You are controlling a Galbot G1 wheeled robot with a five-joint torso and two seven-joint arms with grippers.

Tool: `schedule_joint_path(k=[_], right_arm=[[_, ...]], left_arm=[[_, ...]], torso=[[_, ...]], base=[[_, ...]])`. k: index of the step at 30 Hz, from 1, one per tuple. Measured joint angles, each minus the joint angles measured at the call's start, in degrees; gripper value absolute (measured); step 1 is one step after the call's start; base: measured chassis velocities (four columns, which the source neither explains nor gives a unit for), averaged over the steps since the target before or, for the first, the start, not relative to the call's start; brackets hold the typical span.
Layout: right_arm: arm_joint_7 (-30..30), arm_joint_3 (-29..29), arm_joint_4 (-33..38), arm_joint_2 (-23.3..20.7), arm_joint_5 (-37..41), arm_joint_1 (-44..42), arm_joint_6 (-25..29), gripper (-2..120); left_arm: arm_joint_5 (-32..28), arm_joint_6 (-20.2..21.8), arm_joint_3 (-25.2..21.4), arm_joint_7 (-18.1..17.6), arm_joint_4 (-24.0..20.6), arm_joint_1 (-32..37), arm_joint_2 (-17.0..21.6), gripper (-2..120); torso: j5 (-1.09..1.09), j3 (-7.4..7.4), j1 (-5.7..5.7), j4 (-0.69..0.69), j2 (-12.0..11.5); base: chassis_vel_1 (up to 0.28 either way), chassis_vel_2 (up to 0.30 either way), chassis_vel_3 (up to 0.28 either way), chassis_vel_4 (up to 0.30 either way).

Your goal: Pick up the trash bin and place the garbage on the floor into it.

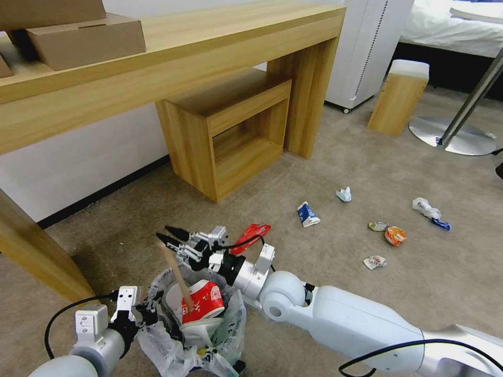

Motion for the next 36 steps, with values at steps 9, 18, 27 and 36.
schedule_joint_path(k=[9, 18, 27, 36], right_arm=[[4.10, 2.26, -0.27, -0.84, -0.46, 1.46, -0.78, 75], [21.72, 20.16, -1.38, -7.94, -4.28, -3.12, -13.21, 100], [27.65, 39.53, -0.60, -12.28, -16.60, -22.08, -21.70, 100], [28.22, 54.63, 2.84, -10.17, -26.70, -37.11, -25.97, 100]], left_arm=[[-0.42, 0.10, -0.03, 0.03, 0.07, -0.67, 0.38, 0], [-0.04, 0.25, -0.28, 1.59, 1.33, -2.21, -0.02, 0], [0.96, 1.82, -2.28, 2.45, 1.33, -4.49, -4.08, 0], [7.78, 4.23, -4.34, 3.96, 1.38, -1.75, -10.60, 0]], torso=[[0.00, 0.00, 0.00, 0.00, 0.00], [0.01, 0.00, 0.00, 0.00, 0.00], [0.02, 0.00, -0.01, -0.02, 0.00], [0.00, -0.01, -0.01, 0.01, 0.01]], base=[[0.000, 0.000, 0.000, 0.000], [0.000, 0.000, 0.000, 0.000], [0.000, 0.000, 0.000, 0.000], [0.000, 0.000, 0.000, 0.000]])
